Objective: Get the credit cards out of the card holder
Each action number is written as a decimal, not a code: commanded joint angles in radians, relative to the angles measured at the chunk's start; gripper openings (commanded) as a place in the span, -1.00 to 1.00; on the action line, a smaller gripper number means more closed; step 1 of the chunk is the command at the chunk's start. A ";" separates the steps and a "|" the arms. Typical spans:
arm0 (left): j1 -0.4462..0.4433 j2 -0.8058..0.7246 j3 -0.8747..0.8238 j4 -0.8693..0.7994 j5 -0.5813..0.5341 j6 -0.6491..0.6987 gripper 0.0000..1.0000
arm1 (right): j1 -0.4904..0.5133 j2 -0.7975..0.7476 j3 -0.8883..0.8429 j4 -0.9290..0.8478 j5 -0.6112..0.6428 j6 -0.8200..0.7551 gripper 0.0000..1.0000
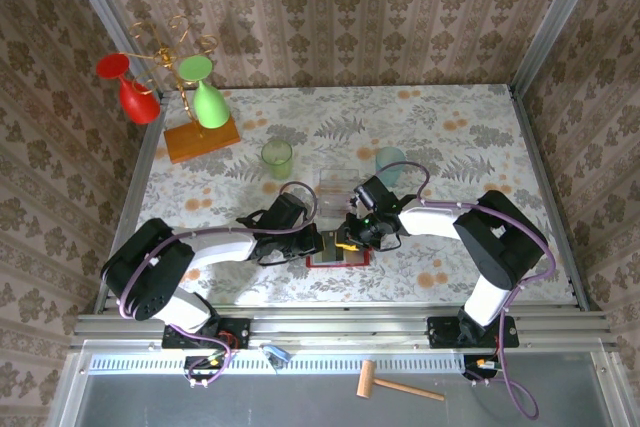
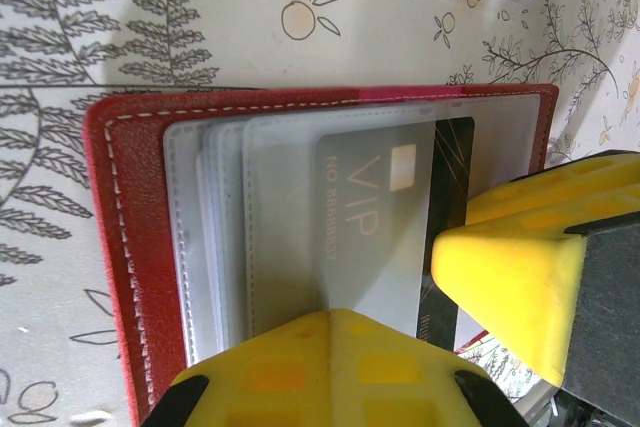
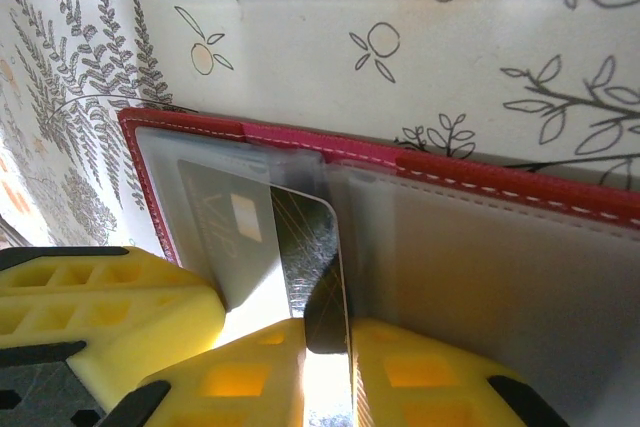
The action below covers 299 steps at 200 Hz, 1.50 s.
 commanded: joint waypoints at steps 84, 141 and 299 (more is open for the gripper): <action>-0.008 0.006 0.002 -0.048 -0.021 0.018 -0.87 | -0.021 -0.058 -0.035 -0.050 0.029 -0.025 -0.75; -0.009 0.006 0.001 -0.048 -0.022 0.015 -0.87 | -0.055 -0.086 -0.060 -0.076 0.033 -0.050 -0.75; -0.008 -0.014 -0.031 -0.032 -0.028 0.002 -0.88 | -0.083 -0.145 -0.050 -0.164 0.051 -0.086 -0.75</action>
